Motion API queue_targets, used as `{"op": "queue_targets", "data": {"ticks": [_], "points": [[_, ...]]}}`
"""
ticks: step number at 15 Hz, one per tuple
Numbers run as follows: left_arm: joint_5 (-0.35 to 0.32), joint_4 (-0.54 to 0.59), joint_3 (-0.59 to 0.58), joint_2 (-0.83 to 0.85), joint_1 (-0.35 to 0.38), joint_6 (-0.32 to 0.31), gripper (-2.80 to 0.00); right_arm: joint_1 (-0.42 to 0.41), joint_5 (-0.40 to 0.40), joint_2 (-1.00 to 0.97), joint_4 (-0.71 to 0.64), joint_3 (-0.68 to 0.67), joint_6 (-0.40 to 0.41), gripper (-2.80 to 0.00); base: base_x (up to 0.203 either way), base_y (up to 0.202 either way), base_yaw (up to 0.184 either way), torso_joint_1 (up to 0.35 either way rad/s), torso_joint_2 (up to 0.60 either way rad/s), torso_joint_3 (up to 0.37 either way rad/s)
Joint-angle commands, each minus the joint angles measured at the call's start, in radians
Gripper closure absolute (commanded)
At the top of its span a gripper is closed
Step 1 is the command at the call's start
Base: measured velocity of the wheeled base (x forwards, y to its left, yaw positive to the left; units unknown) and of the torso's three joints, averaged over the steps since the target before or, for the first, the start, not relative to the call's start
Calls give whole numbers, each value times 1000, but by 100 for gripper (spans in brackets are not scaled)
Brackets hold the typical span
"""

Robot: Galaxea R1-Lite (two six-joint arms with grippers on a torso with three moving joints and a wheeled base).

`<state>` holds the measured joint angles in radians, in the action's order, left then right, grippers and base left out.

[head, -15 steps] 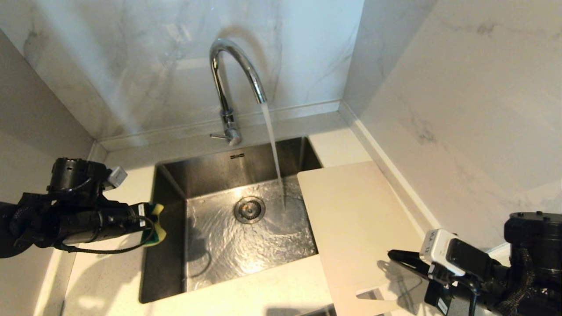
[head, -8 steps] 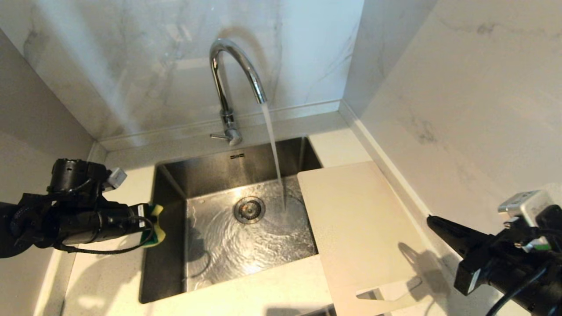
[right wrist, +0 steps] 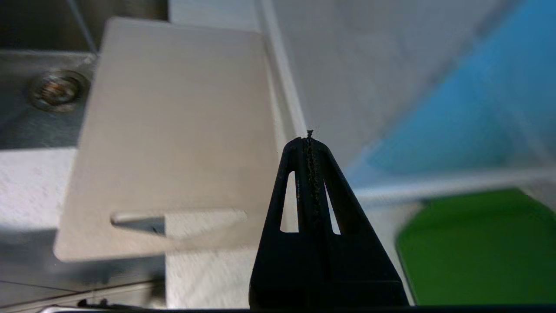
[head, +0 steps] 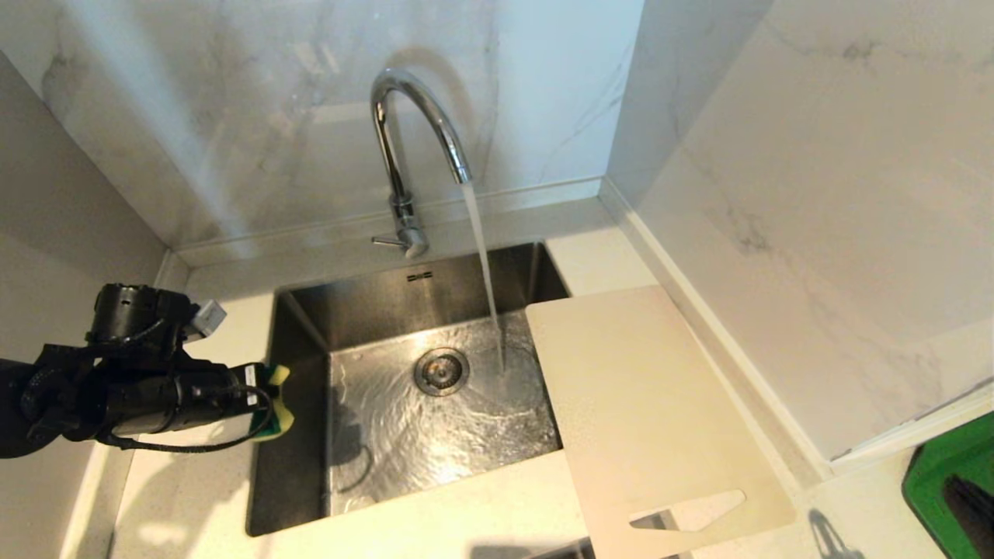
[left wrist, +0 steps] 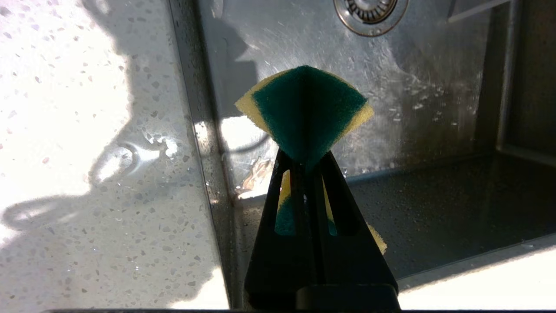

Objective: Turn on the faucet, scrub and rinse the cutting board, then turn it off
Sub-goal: Put down the cleaning cloth

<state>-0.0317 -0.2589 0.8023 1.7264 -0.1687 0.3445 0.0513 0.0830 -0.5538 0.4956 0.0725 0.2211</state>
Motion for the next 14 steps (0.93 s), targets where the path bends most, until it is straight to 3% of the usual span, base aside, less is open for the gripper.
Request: {"op": "queue_targets", "data": {"ticks": [1,2,4,6,8,14], "points": [[-1,-2,0,10,0,2,0,-11,54,316,-388,34,-8,0,0,0,0,0,0,0],[-1,-2,0,10,0,2,0,-19,75,367,-465,36,-16,0,0,0,0,0,0,0],[-1,-2,0,10,0,2,0,-35,82,440,-495,-17,-37,0,0,0,0,0,0,0],[-1,-3,0,13,0,2,0,-42,12,516,-497,-30,-64,0,0,0,0,0,0,0],[-1,-3,0,27,0,4,0,-45,-109,554,-501,-63,-90,0,0,0,0,0,0,0],[-1,-5,0,56,0,5,0,-45,-118,554,-508,-74,-171,0,0,0,0,0,0,0]]}}
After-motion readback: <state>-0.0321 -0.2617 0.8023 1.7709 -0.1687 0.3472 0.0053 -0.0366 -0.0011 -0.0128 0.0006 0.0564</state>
